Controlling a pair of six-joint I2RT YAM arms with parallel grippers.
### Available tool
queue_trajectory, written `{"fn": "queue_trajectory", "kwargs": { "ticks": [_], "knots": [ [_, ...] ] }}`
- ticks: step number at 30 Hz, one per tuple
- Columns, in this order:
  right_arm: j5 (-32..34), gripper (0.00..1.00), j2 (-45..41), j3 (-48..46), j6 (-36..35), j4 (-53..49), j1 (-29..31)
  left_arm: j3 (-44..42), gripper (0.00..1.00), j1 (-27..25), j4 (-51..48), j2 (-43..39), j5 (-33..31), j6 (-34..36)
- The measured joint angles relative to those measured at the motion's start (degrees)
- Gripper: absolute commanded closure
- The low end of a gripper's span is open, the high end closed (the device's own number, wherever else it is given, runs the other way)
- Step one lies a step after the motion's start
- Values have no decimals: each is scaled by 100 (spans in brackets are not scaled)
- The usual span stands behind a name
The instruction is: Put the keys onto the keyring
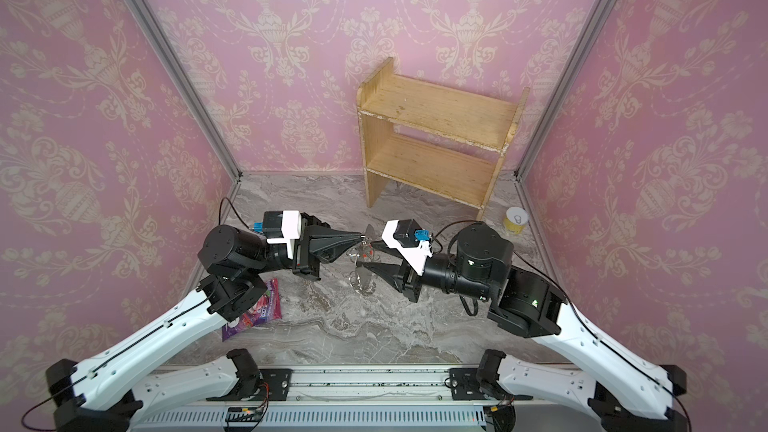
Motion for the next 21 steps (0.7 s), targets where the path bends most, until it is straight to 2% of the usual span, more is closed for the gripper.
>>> {"fn": "queue_trajectory", "kwargs": {
  "ticks": [4,6,12,15,21],
  "knots": [
    [-39,72,92,-15,57,142,0,0,100,7,33,0,0,-24],
    [-44,81,125,-17,109,184,-2,0,100,26,42,0,2,-24],
    [-76,96,155,-17,136,247,-2,0,100,33,42,-2,15,-24],
    [-66,100,149,-17,122,227,-2,0,100,42,39,-4,28,-24],
    [-7,100,76,35,114,50,-2,0,100,66,37,-9,74,-24]
  ]
}}
